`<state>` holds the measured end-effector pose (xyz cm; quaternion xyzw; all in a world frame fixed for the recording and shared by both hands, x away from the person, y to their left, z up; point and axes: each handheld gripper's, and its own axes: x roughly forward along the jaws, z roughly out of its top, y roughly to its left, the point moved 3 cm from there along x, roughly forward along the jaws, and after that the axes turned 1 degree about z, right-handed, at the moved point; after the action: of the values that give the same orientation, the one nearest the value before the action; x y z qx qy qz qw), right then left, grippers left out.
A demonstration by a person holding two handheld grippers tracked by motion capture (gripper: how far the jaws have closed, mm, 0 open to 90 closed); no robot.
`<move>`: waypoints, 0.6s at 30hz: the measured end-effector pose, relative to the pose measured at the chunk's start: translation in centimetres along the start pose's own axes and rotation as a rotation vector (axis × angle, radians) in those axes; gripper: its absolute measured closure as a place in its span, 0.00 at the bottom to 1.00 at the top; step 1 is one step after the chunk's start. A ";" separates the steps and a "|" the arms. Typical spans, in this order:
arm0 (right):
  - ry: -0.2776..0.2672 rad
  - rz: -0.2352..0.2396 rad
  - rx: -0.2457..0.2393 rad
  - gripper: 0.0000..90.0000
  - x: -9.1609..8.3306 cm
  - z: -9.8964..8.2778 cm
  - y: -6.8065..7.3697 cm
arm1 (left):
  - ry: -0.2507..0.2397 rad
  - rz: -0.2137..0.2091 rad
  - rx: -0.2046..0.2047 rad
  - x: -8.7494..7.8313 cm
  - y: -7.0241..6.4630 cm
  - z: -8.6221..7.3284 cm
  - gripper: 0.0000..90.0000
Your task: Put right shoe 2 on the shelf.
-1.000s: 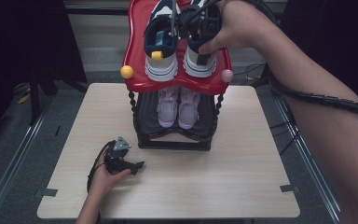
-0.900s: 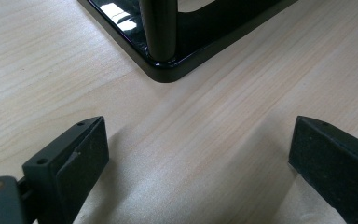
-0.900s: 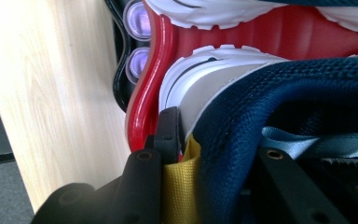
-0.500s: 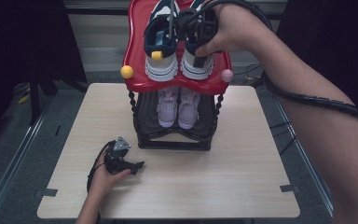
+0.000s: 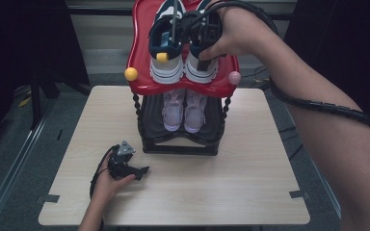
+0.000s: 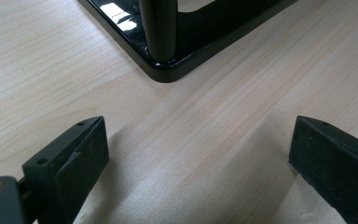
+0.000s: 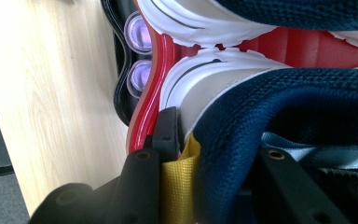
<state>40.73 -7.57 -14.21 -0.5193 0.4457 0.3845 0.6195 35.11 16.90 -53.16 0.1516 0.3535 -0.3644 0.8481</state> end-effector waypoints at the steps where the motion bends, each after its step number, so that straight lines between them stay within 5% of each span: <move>1: 0.001 -0.005 0.010 0.75 0.0 -0.1 0.0 | 0.000 0.000 0.000 0.0 0.0 0.0 0.05; 18: -0.072 0.030 0.156 0.36 -1.6 -1.4 -0.4 | 0.000 0.001 0.000 0.0 0.0 0.0 0.05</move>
<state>40.37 -9.00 -12.64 -0.4487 0.4594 0.3761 0.6680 35.11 16.90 -53.16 0.1517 0.3533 -0.3642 0.8482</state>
